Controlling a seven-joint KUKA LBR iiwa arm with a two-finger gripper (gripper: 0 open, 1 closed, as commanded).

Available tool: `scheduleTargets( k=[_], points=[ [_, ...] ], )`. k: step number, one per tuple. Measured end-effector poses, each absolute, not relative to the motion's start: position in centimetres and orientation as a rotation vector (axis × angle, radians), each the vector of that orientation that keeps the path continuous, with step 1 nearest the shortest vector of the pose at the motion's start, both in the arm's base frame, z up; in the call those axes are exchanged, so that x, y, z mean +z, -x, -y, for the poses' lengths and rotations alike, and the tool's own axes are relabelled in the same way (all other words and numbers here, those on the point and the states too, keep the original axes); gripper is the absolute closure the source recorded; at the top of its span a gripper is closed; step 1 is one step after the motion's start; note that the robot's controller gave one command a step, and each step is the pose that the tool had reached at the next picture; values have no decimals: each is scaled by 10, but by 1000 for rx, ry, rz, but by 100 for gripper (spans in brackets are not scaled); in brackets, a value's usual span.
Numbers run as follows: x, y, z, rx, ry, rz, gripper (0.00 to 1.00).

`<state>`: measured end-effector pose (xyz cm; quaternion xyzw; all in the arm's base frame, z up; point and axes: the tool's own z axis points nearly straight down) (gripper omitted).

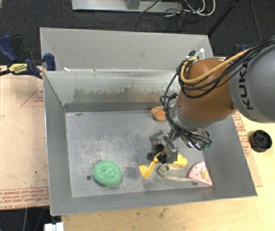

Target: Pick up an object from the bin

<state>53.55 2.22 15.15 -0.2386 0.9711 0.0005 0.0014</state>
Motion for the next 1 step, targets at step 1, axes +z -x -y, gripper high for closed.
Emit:
scheduleTargets(
  k=[1],
  points=[
    [187, -538, -24, 5, 751, -3057, 100]
  ],
)
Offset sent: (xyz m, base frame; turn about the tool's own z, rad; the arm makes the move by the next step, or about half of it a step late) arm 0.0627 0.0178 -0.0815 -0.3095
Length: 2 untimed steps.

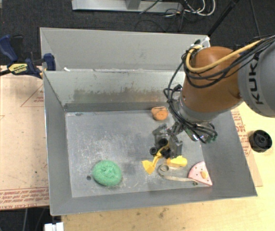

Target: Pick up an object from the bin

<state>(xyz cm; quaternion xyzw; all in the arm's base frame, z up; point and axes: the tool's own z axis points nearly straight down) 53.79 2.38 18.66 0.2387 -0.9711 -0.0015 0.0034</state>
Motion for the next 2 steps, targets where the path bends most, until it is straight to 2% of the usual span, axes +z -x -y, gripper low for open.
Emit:
scheduleTargets(
  k=[1, 2],
  points=[
    [170, -566, -30, 6, -916, 3021, 100],
    [183, -552, -26, -8, -960, 2980, 100]
  ],
)
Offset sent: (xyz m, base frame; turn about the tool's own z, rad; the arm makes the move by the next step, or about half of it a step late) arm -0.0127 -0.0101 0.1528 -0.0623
